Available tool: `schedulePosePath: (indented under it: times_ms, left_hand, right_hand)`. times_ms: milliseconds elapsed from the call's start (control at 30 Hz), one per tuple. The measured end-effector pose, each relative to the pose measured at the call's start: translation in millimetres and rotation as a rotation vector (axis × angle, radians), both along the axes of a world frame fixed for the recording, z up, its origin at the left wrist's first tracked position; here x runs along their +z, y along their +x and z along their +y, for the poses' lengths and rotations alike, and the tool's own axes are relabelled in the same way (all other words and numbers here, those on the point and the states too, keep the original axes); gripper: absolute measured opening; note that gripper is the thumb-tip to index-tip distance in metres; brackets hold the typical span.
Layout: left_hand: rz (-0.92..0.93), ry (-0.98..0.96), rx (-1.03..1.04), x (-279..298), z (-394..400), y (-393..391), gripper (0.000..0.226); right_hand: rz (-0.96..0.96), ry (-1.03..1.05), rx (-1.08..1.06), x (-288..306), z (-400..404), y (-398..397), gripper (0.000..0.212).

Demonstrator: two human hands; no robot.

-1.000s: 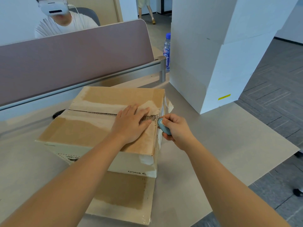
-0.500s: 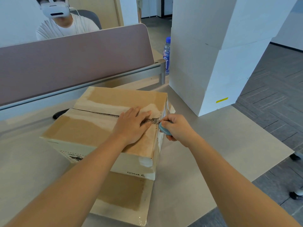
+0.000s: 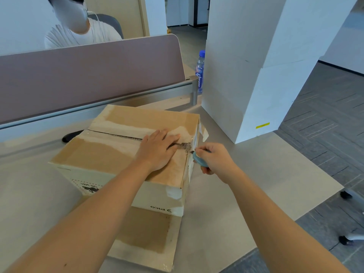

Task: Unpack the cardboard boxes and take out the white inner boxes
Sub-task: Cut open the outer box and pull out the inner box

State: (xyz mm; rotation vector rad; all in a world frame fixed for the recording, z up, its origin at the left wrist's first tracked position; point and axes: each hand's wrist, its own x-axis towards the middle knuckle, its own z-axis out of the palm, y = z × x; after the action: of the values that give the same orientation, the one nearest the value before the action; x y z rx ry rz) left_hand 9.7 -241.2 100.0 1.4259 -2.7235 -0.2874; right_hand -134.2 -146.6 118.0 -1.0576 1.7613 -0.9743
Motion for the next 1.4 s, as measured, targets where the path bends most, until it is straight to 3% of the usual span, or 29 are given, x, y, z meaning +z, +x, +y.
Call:
schedulePosePath:
  times_ms: [133, 200, 367, 567, 733, 900, 1167, 1400]
  left_hand:
    - [0.376, 0.087, 0.087, 8.1, 2.9, 4.4, 0.034]
    - [0.469, 0.078, 0.151, 12.3, 5.7, 11.5, 0.033]
    - [0.352, 0.04, 0.31, 22.8, -1.8, 50.1, 0.045]
    - [0.341, 0.065, 0.516, 31.3, -15.5, 121.4, 0.052]
    - [0.266, 0.15, 0.528, 26.0, -43.3, 175.8, 0.069]
    - [0.483, 0.572, 0.49, 21.3, -63.7, 200.6, 0.069]
    - [0.479, 0.81, 0.397, 20.4, -68.5, 203.4, 0.063]
    - [0.633, 0.775, 0.37, 12.7, -89.1, 211.5, 0.079]
  right_hand:
    - [-0.004, -0.046, -0.077, 0.7, 0.3, -5.9, 0.014]
    - [0.017, -0.083, -0.087, 5.8, -5.1, -3.8, 0.009]
    - [0.045, -0.171, -0.002, 26.8, -32.2, 17.5, 0.007]
    - [0.117, -0.214, 0.144, 29.6, -71.6, 71.3, 0.007]
    - [0.255, -0.26, 0.217, 24.3, -111.9, 120.9, 0.012]
    - [0.335, -0.271, 0.204, 13.9, -141.7, 161.4, 0.022]
    - [0.465, -0.258, 0.236, 8.6, -161.7, 195.9, 0.017]
    - [0.566, -0.242, 0.322, 10.8, -158.2, 202.3, 0.022]
